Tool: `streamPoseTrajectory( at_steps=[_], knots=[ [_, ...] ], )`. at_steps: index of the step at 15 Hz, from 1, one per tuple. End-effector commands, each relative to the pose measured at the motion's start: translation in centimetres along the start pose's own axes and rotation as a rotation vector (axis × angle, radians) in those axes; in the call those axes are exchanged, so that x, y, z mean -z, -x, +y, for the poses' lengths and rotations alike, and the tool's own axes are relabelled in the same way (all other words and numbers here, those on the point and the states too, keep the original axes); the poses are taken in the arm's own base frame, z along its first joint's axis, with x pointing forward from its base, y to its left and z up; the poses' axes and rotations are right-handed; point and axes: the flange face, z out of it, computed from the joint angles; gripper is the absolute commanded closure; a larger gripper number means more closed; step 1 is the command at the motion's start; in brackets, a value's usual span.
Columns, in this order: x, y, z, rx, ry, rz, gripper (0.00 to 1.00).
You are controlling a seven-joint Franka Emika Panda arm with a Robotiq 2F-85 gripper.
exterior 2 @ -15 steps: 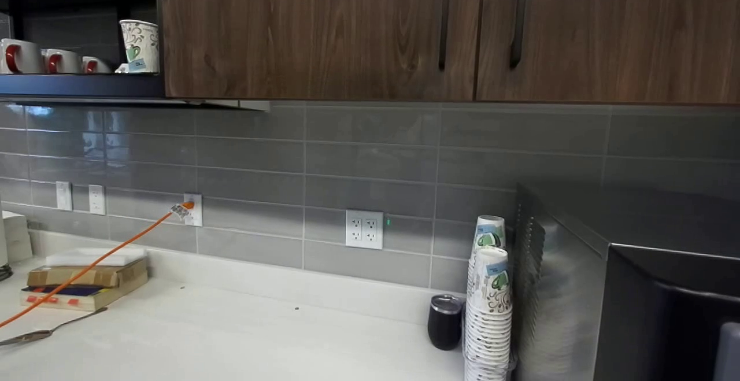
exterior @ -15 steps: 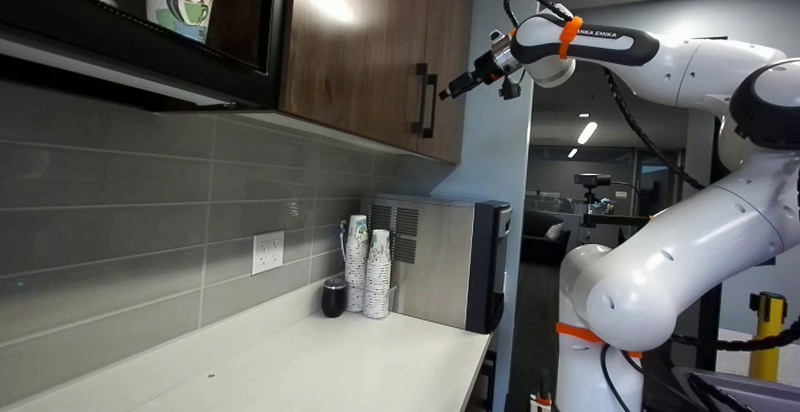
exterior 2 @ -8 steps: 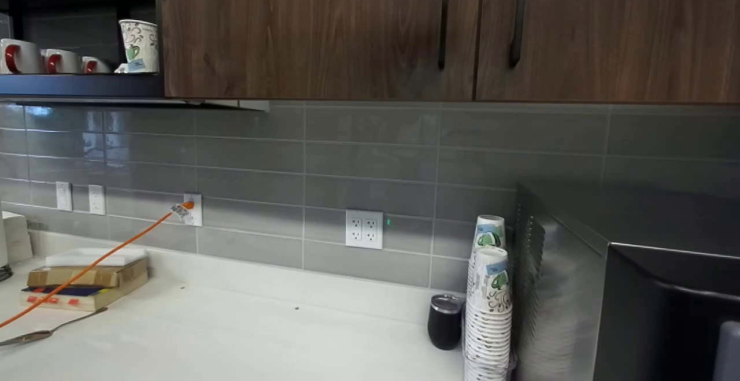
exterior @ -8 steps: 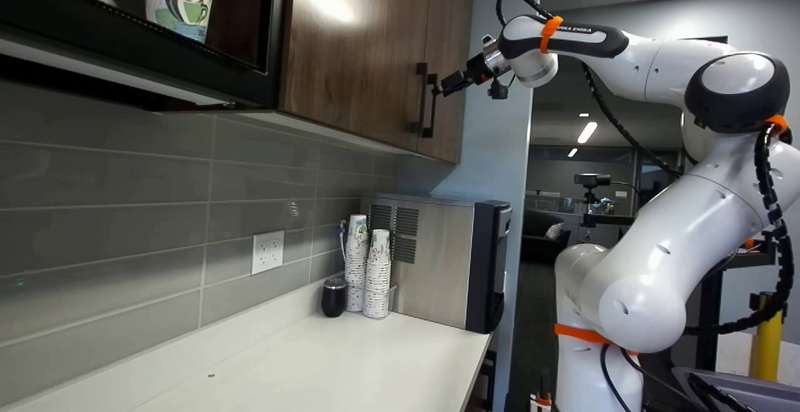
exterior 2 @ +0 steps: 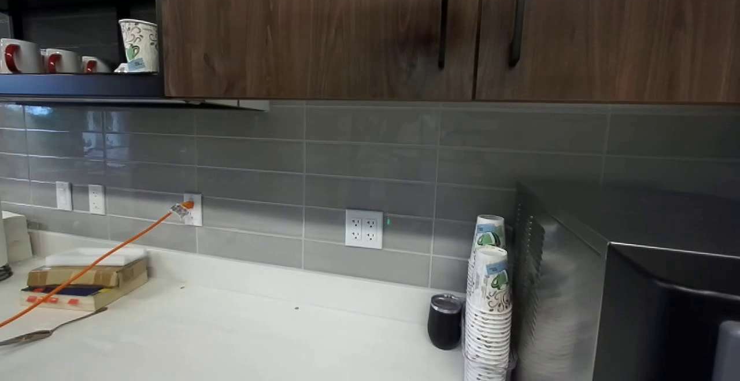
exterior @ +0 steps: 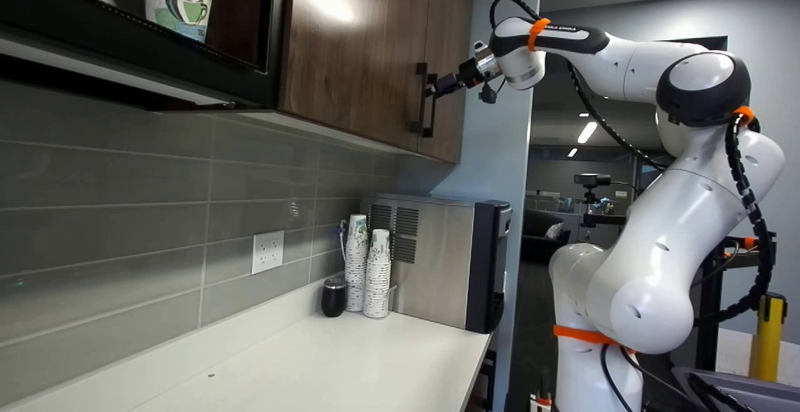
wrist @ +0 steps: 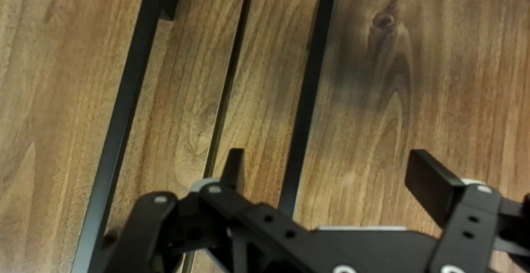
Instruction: Open then close the top left cabinet door
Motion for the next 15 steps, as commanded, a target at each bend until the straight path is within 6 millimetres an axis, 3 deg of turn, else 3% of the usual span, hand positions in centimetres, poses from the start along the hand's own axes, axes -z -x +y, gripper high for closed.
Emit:
streamPoseTrajectory(
  at_steps=[1, 6, 7, 8, 15],
  knots=[
    [-1.2, -1.1, 0.6, 0.015, -0.039, 0.004, 0.00],
    [-2.6, -1.2, 0.8, 0.018, -0.051, 0.014, 0.00],
    [-2.7, -1.2, 0.8, 0.018, -0.055, 0.014, 0.25],
    [-2.9, -1.1, 0.8, 0.018, -0.057, 0.015, 0.26],
    [-3.1, -0.7, 1.5, 0.014, -0.057, 0.023, 0.80]
  ],
)
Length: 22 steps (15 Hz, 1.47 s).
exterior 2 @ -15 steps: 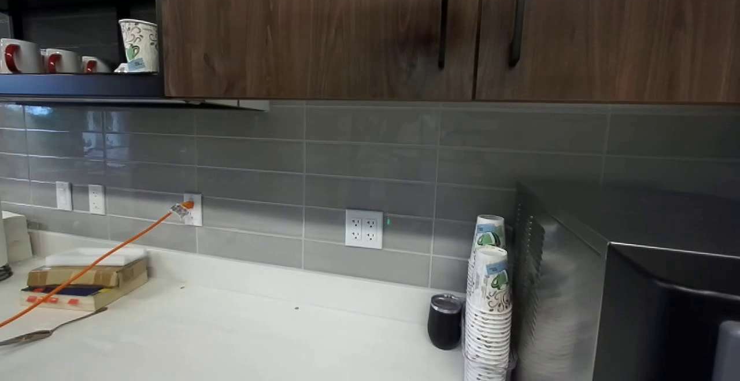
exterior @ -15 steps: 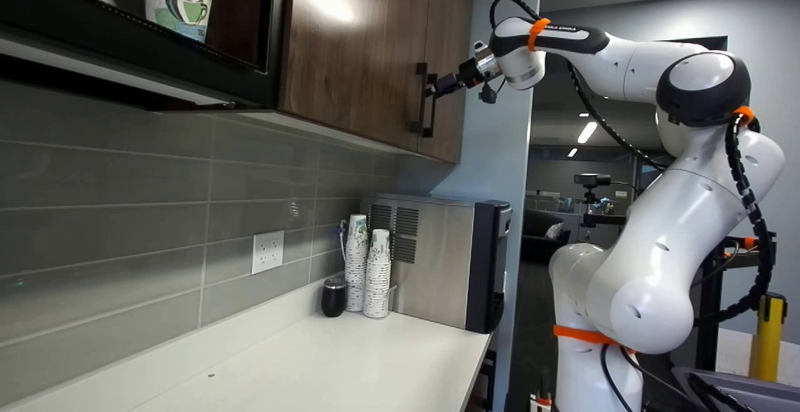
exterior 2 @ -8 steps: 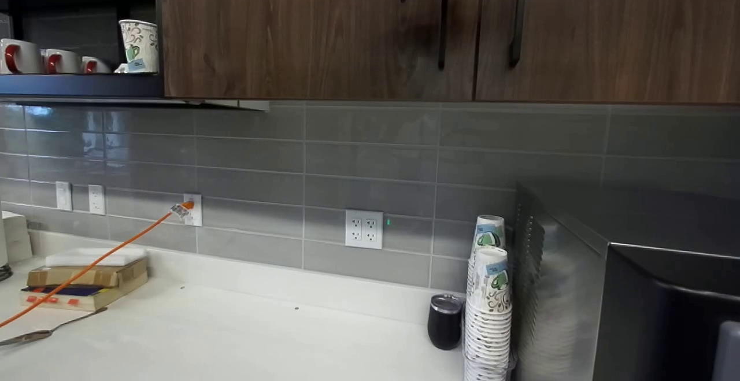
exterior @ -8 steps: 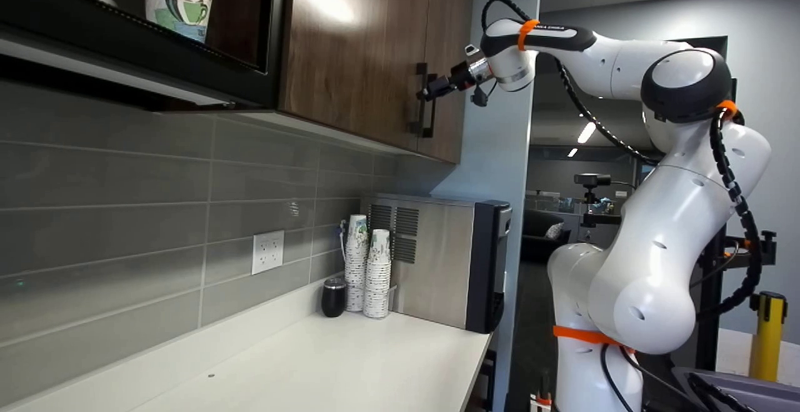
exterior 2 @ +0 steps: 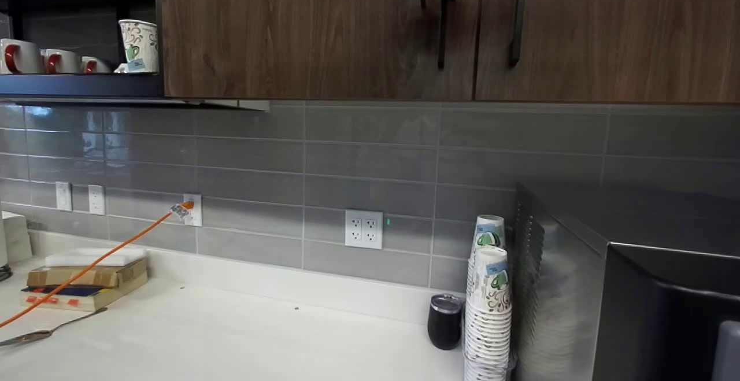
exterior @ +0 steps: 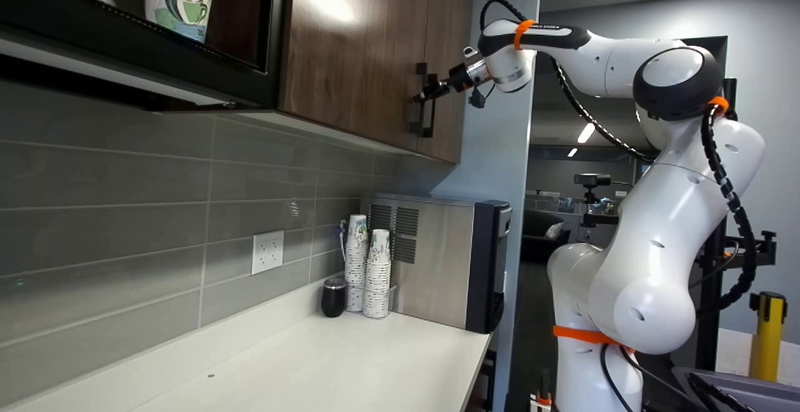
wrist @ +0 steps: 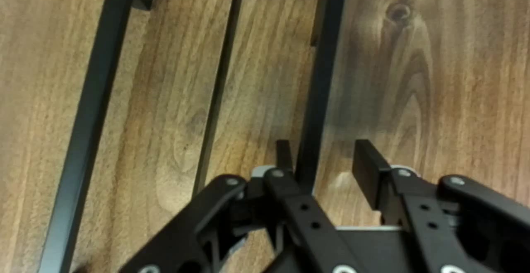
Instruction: Open then close the top left cabinet door
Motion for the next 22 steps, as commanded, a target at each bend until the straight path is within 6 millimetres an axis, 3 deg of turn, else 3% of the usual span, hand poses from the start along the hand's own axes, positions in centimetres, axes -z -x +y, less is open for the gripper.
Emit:
streamPoseTrajectory(
  at_steps=[1, 4, 5, 9, 15, 22],
  knots=[
    [0.0, -0.4, 0.8, 0.007, -0.006, 0.009, 0.88],
    [0.0, -0.3, 1.2, -0.004, -0.004, 0.014, 1.00],
    [-0.2, -0.2, 1.2, -0.010, -0.009, 0.019, 0.96],
    [0.0, 0.1, 0.9, -0.018, -0.034, 0.014, 0.96],
    [2.3, 1.7, 0.0, -0.027, -0.020, -0.047, 0.96],
    [3.8, 2.4, -4.0, 0.008, 0.032, -0.129, 0.96]
  ],
)
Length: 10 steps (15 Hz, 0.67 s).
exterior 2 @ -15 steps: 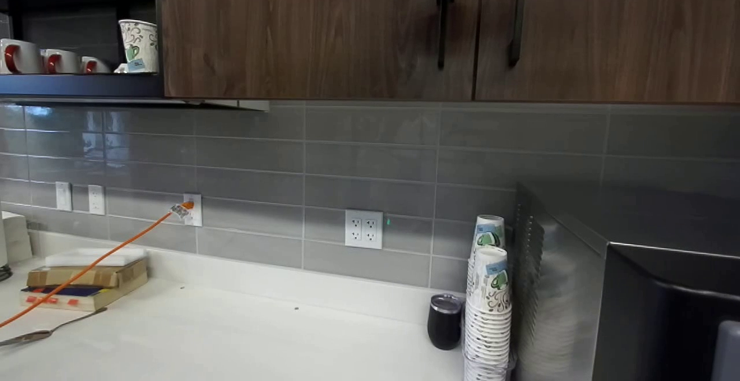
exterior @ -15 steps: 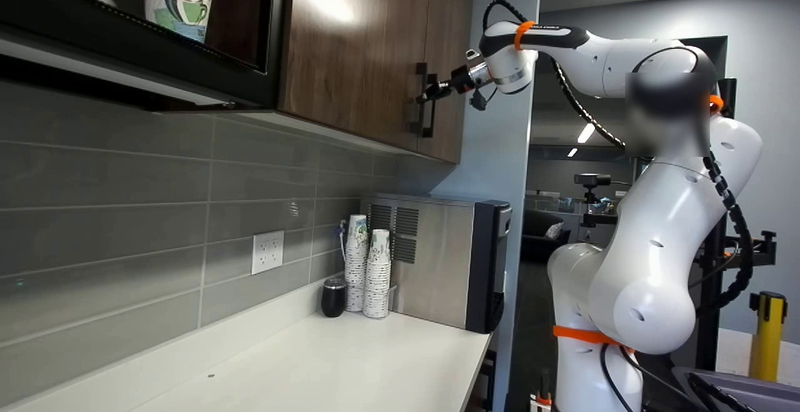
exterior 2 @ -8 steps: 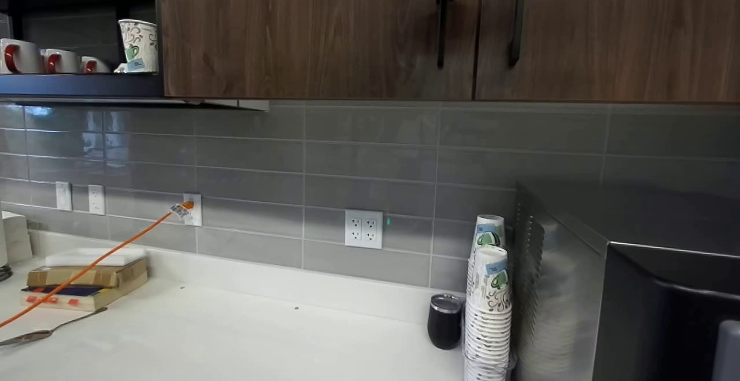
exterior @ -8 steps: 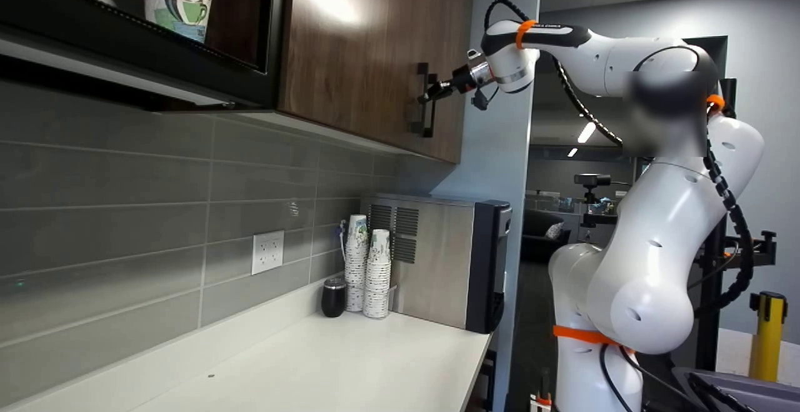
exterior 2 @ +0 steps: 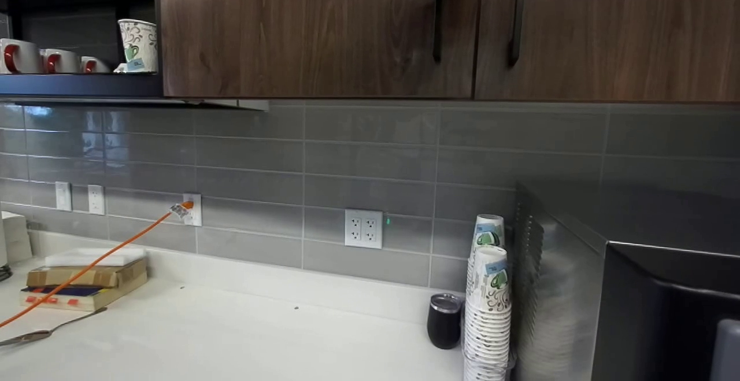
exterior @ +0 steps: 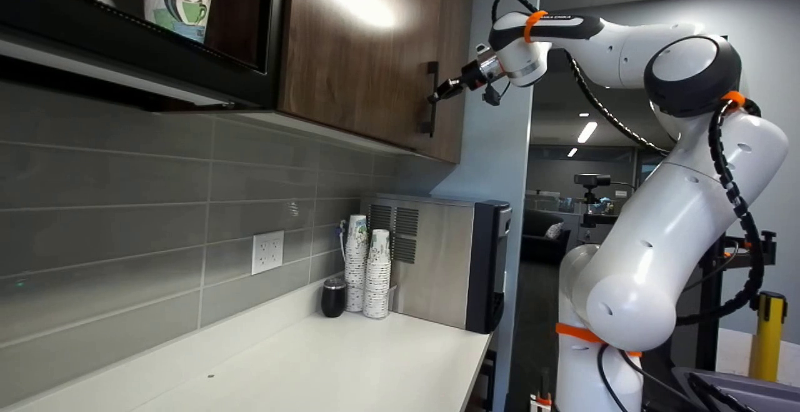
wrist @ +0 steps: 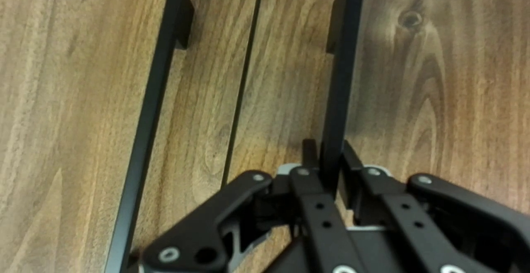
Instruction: Open then close the top left cabinet door
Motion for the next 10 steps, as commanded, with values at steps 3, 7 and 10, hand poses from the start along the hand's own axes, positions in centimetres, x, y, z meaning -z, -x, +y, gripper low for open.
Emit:
streamPoseTrajectory(
  at_steps=[3, 7, 10],
  knots=[
    [1.2, 2.1, -5.1, 0.069, 0.016, -0.105, 0.96],
    [2.5, 3.2, -7.5, 0.089, 0.064, -0.127, 0.96],
    [3.7, 4.1, -9.5, 0.118, 0.096, -0.135, 0.96]
  ],
)
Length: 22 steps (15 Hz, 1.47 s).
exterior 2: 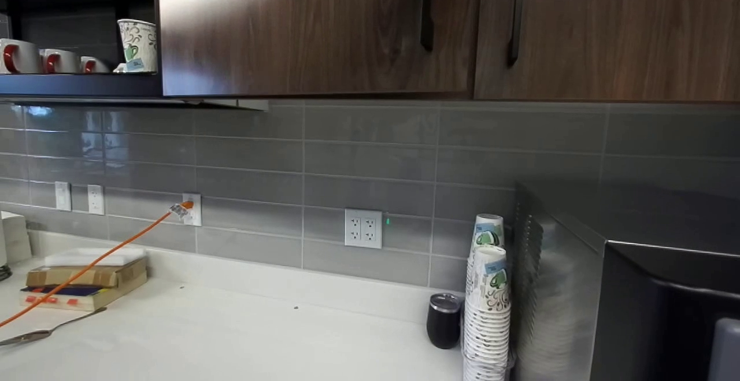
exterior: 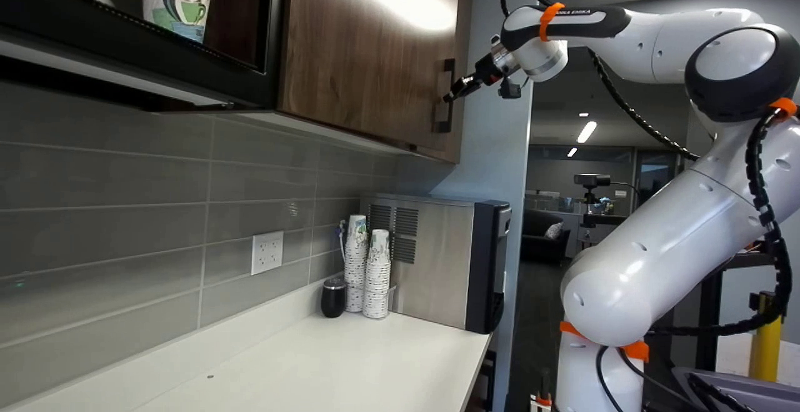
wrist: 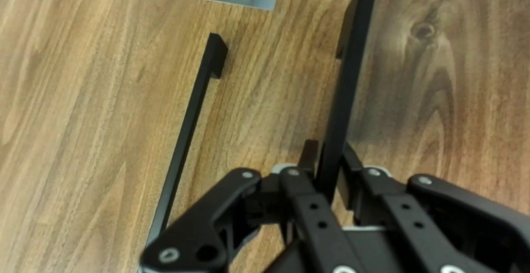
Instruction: Open then close the top left cabinet door
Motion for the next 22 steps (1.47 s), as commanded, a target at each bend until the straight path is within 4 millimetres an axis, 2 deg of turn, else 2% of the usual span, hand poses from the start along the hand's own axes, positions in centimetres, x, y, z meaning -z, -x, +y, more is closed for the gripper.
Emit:
streamPoseTrajectory(
  at_steps=[1, 9, 19, 22],
  knots=[
    [0.3, 2.9, -6.3, 0.133, -0.050, -0.063, 0.96],
    [3.3, 5.4, -10.7, 0.327, -0.001, -0.095, 0.96],
    [9.2, 10.2, -13.8, 0.434, 0.047, -0.033, 0.96],
    [10.9, 11.0, -15.1, 0.451, 0.060, -0.020, 0.96]
  ],
)
